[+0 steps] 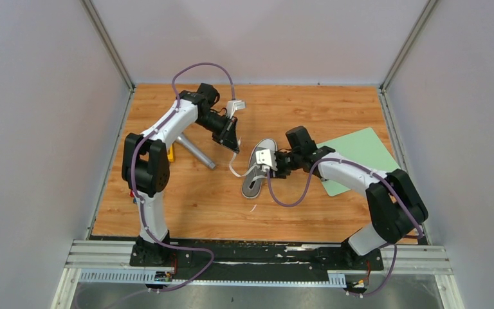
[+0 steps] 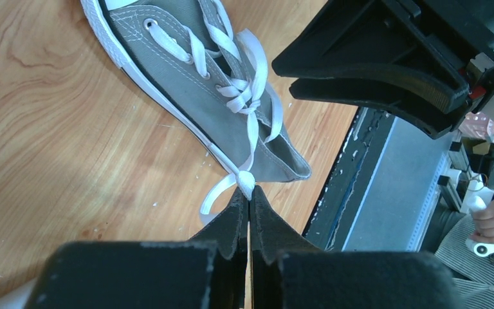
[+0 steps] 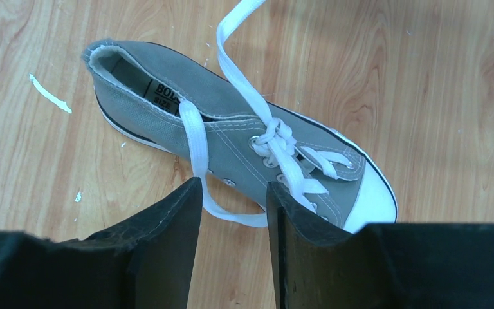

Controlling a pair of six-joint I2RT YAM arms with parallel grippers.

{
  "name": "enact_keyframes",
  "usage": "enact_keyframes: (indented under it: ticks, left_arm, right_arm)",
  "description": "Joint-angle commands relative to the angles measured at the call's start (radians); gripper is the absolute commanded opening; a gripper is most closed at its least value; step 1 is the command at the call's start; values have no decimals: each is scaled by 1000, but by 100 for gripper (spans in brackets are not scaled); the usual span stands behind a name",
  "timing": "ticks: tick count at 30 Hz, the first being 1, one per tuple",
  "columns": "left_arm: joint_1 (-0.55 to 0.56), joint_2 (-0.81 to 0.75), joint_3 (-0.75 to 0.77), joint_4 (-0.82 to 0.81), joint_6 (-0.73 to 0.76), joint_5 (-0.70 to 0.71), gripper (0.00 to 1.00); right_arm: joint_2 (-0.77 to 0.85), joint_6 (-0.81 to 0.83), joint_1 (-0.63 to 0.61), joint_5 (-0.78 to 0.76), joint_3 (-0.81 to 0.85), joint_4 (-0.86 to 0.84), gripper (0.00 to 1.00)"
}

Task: Tie the shoes
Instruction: Wrap the shoelace around the shoelace.

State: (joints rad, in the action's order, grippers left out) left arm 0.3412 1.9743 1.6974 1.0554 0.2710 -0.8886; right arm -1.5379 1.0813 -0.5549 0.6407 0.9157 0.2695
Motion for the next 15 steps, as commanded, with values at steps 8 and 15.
enact_keyframes:
  ticks: [8,15]
  left_arm:
    - [4,-34,7,-16,-35,4,0]
    - [4,-35,5,-21,-38,10,0]
  right_arm:
    - [-42,147,-11,122,7,-14,39]
    - [-70,193,-21,113,-7,-13,41]
